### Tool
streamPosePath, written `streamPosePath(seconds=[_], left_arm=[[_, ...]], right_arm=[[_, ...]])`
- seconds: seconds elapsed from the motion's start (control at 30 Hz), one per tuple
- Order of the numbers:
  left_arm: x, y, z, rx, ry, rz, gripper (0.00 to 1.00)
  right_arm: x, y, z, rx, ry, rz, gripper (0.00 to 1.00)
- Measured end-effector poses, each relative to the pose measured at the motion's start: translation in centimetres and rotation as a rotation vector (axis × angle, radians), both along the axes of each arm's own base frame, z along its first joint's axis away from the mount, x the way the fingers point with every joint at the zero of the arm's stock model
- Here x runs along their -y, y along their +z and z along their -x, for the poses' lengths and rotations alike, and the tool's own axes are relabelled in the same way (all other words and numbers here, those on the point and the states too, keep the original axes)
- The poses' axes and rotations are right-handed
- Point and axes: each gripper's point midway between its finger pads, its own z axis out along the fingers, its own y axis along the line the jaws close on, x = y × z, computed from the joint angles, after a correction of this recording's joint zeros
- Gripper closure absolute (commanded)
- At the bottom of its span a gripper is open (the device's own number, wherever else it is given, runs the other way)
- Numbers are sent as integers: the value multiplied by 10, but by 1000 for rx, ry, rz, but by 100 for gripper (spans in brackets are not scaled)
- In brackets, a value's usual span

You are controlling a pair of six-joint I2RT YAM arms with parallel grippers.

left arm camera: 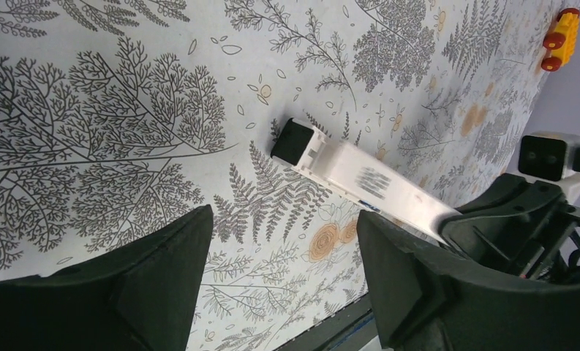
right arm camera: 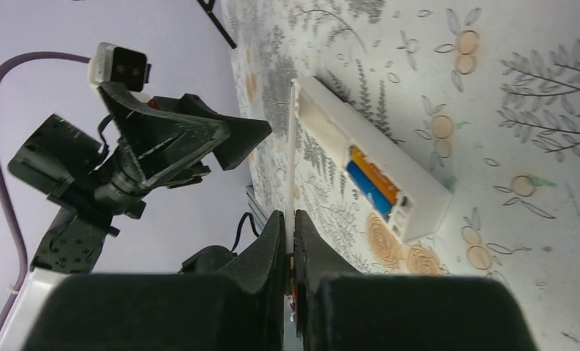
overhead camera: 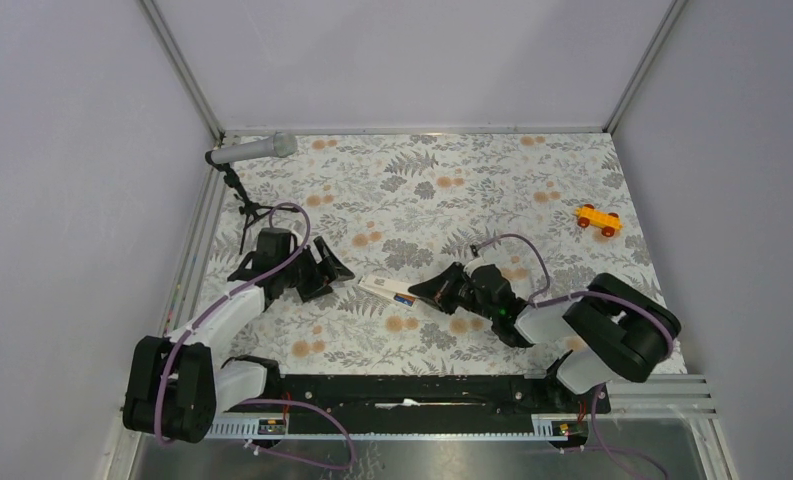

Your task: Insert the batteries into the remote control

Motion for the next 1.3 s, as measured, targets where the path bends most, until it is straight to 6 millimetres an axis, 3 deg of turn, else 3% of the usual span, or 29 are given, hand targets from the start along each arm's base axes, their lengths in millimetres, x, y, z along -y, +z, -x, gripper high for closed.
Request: streamPosePath(seconds=[0.2,0.6,1.03,1.3], left_arm=[[1,-4,-4,12,1,3,26],[2,-7,-10,16,4,8,26],[4,-12,-12,5,2,10,28],[10,-13,-11,4,-13,15,29]], right_arm=[[-5,-20,-3,-65,-18,-17,100],[-11,-15,-4,-91,-28,-80,100],[-10,-30,4,-160,-34,-47,100],[-12,-21,2,-114,-30,-63,100]])
